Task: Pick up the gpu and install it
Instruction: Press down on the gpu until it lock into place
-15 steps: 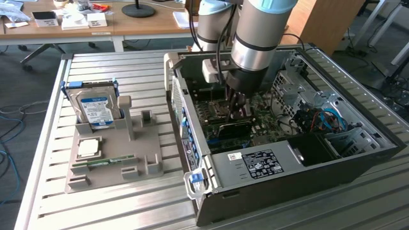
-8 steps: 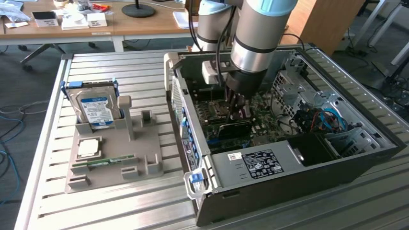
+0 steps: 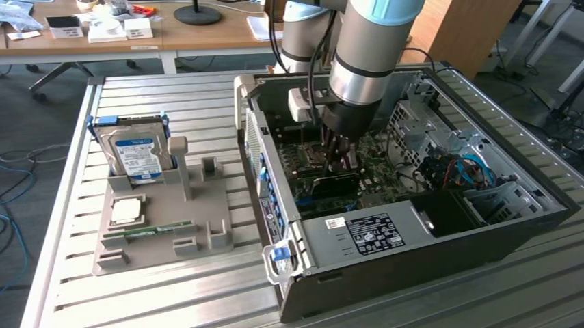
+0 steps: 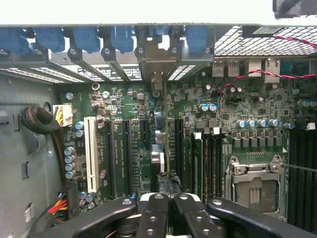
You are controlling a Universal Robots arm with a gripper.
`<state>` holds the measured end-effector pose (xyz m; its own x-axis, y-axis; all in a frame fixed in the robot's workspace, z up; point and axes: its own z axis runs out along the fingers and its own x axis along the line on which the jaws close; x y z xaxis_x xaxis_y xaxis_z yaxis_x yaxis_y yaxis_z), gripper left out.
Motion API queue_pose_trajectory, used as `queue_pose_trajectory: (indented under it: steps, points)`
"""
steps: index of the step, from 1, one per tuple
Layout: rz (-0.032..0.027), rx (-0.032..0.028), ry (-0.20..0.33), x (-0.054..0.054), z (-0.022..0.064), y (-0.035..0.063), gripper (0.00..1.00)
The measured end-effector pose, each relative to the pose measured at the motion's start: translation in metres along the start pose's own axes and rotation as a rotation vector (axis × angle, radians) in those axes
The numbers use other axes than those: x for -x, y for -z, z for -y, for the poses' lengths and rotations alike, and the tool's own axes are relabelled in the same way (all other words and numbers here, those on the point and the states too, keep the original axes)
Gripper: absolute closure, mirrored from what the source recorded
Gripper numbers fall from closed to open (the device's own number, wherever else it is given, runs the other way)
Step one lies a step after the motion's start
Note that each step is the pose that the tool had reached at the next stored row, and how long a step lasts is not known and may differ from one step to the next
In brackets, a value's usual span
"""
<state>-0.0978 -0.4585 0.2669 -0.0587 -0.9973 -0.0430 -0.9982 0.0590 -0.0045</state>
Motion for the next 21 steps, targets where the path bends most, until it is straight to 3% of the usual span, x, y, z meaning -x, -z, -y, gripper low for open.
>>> queue_pose_trajectory:
  steps: [21]
  points:
    - [-0.0003, 0.0002, 0.000, 0.0018, -0.0002, -0.0016, 0.89]
